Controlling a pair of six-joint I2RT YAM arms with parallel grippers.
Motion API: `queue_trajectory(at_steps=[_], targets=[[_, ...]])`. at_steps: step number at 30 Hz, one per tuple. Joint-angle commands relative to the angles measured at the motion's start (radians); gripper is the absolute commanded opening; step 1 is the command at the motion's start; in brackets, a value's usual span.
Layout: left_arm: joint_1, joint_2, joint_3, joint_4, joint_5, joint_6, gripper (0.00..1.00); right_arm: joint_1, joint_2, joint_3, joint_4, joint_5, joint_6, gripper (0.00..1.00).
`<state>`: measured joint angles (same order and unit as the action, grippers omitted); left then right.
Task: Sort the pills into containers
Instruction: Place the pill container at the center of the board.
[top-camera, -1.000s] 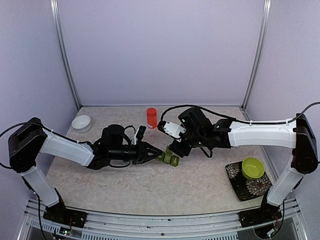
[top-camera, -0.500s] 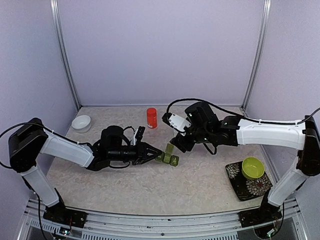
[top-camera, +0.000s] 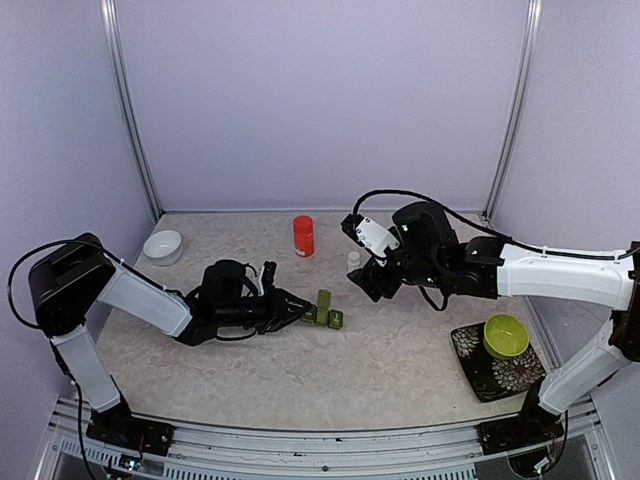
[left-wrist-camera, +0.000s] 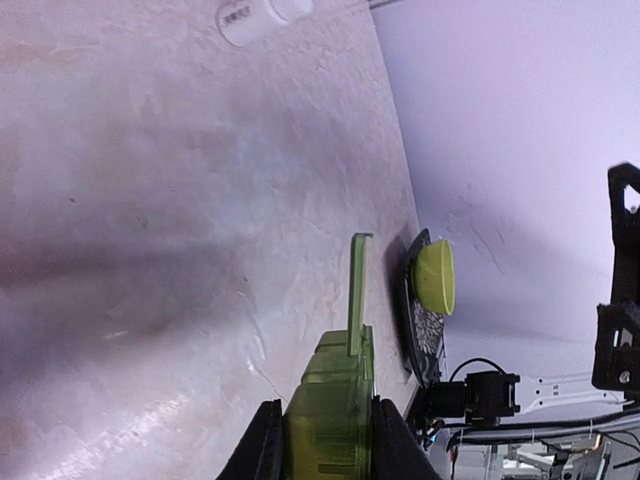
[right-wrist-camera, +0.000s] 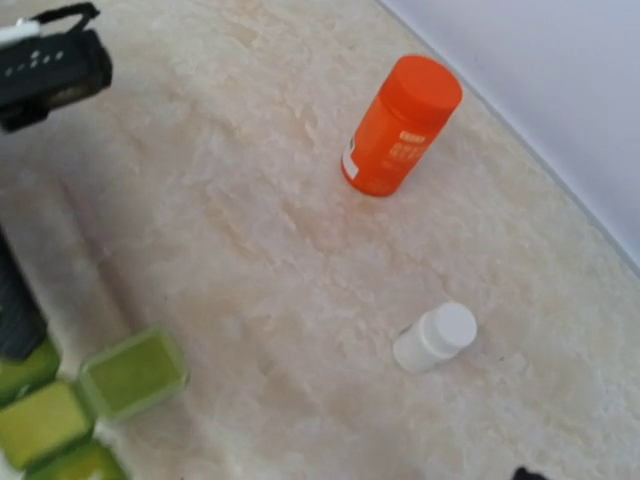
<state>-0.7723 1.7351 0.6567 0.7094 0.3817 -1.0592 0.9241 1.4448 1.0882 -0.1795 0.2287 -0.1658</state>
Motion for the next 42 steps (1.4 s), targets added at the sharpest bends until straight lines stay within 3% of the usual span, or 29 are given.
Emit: queue_trajectory(at_steps=[1, 11, 23, 34, 42], targets=[[0.029, 0.061, -0.004, 0.065, -0.061, -0.029, 0.19, -0.011, -0.008, -0.028, 0.038, 0.014, 0.024, 0.82], [0.057, 0.197, 0.084, 0.068, -0.054, -0.033, 0.20, -0.020, -0.003, -0.065, 0.057, 0.029, 0.033, 0.84], [0.073, 0.206, 0.078, 0.039, -0.072, -0.010, 0.45, -0.121, 0.039, -0.097, 0.110, -0.096, 0.080, 0.89], [0.096, 0.224, 0.134, -0.054, -0.107, 0.047, 0.56, -0.172, 0.152, -0.066, 0.144, -0.139, 0.089, 0.89], [0.098, 0.193, 0.134, -0.144, -0.170, 0.084, 0.76, -0.207, 0.219, -0.044, 0.177, -0.156, 0.109, 0.89]])
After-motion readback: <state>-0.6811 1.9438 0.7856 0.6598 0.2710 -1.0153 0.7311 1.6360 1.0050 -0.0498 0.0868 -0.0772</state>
